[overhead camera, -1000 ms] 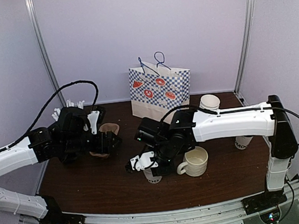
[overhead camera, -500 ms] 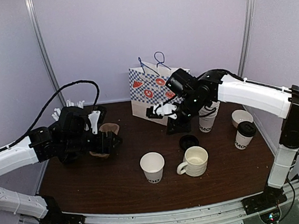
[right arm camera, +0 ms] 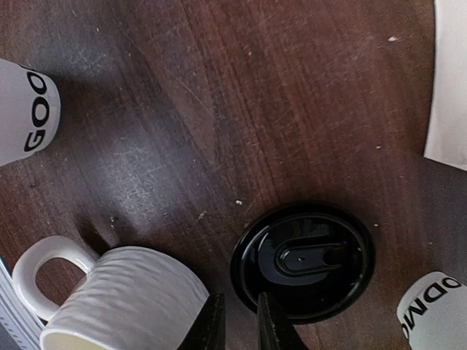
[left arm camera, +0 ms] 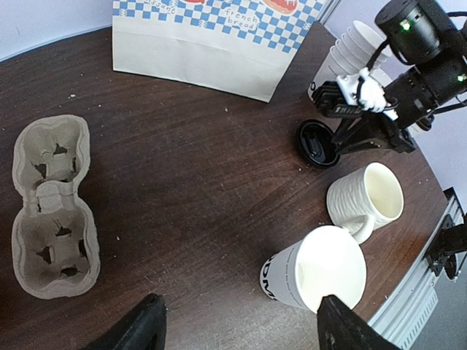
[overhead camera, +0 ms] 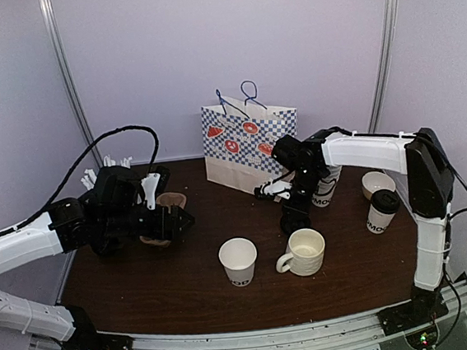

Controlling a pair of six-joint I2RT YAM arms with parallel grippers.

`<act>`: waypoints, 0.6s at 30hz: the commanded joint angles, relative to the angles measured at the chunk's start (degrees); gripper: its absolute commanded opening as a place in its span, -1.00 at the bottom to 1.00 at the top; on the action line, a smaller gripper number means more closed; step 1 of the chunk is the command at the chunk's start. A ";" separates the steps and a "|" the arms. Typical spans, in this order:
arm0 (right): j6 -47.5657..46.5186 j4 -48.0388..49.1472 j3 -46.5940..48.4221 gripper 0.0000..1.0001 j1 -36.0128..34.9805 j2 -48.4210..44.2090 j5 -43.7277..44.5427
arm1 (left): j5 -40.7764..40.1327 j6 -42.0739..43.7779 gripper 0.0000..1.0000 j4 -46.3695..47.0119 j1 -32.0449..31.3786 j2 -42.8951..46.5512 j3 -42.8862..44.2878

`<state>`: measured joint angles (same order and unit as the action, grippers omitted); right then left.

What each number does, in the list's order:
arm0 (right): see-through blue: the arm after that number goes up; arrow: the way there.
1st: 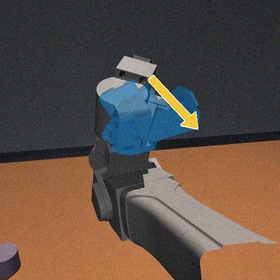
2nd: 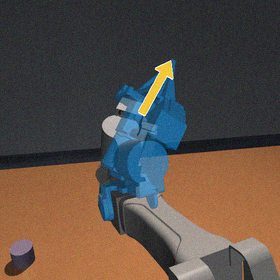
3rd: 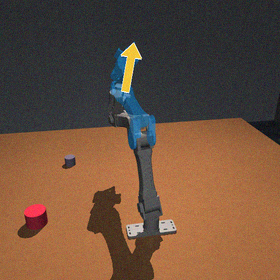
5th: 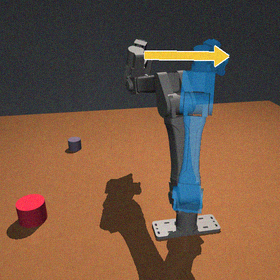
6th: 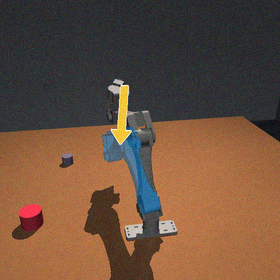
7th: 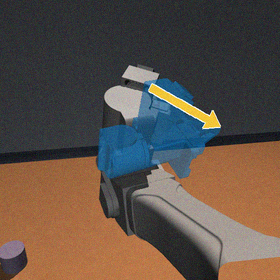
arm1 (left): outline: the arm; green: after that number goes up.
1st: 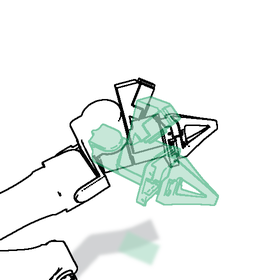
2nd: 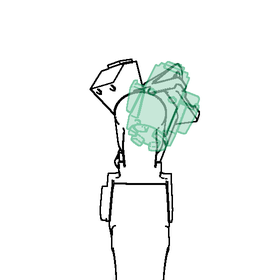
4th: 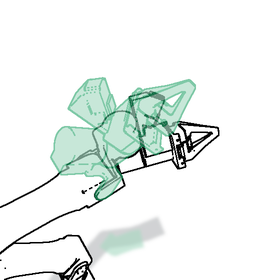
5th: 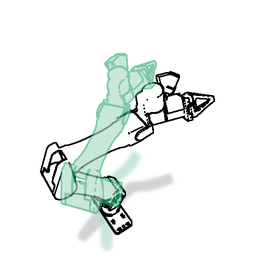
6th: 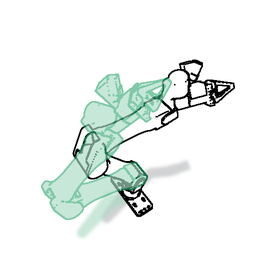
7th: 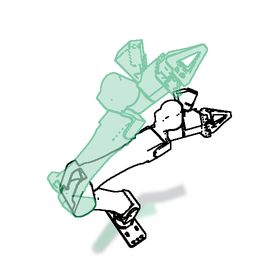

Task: Pack the takeout coffee

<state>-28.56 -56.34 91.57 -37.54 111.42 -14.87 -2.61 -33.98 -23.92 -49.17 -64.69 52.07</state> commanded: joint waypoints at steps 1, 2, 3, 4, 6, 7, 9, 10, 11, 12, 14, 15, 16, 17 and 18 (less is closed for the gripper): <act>1.06 -2.70 0.47 -0.59 -0.28 3.60 -0.43 | 0.69 0.31 0.50 2.66 0.30 -0.18 0.71; 1.28 -2.35 0.15 -0.56 -0.22 4.10 -0.52 | 0.64 0.33 0.50 2.58 0.30 -0.10 0.67; 1.49 -1.92 -0.36 -0.51 -0.33 4.37 -0.68 | 0.59 0.34 0.50 2.53 0.30 -0.11 0.58; 1.69 -1.36 -0.77 -0.46 -0.34 4.50 -0.94 | 0.55 0.42 0.50 2.62 0.30 -0.08 0.50; 1.83 -0.56 -1.67 -0.32 -0.41 4.59 -1.01 | 0.57 0.36 0.49 2.72 0.30 -0.13 0.27; 1.84 -0.27 -2.00 -0.26 -0.48 4.77 -0.75 | 0.58 0.35 0.50 2.89 0.30 -0.15 0.11; 1.90 0.04 -2.24 -0.21 -0.56 5.30 0.10 | 0.67 0.24 0.50 3.21 0.30 -0.36 -0.12; 2.11 0.25 -2.23 -0.21 -0.60 5.63 0.77 | 0.72 0.18 0.50 3.38 0.30 -0.42 -0.25; 2.30 0.45 -2.27 -0.23 -0.59 5.89 1.31 | 0.80 0.08 0.50 3.50 0.30 -0.52 -0.37; 2.40 0.64 -2.29 -0.25 -0.59 6.19 1.70 | 0.90 -0.01 0.50 3.70 0.30 -0.72 -0.46; 2.62 1.15 -2.44 -0.27 -0.58 6.53 2.24 | 0.98 -0.10 0.50 3.88 0.30 -0.81 -0.56; 2.83 1.34 -2.44 -0.28 -0.60 6.75 2.41 | 1.02 -0.12 0.50 3.89 0.30 -0.87 -0.57; 2.93 1.52 -2.37 -0.29 -0.59 7.01 2.49 | 1.04 -0.12 0.50 3.97 0.30 -0.88 -0.61; 3.20 1.69 -2.36 -0.30 -0.61 7.31 2.61 | 1.04 -0.12 0.50 4.00 0.30 -0.94 -0.65; 3.36 1.90 -2.27 -0.31 -0.58 7.49 2.71 | 1.03 -0.03 0.50 3.99 0.30 -0.89 -0.66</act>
<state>-26.48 -55.35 90.24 -37.89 117.14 -13.91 -2.28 -34.02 -23.05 -49.17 -65.17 51.94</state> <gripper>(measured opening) 0.353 0.750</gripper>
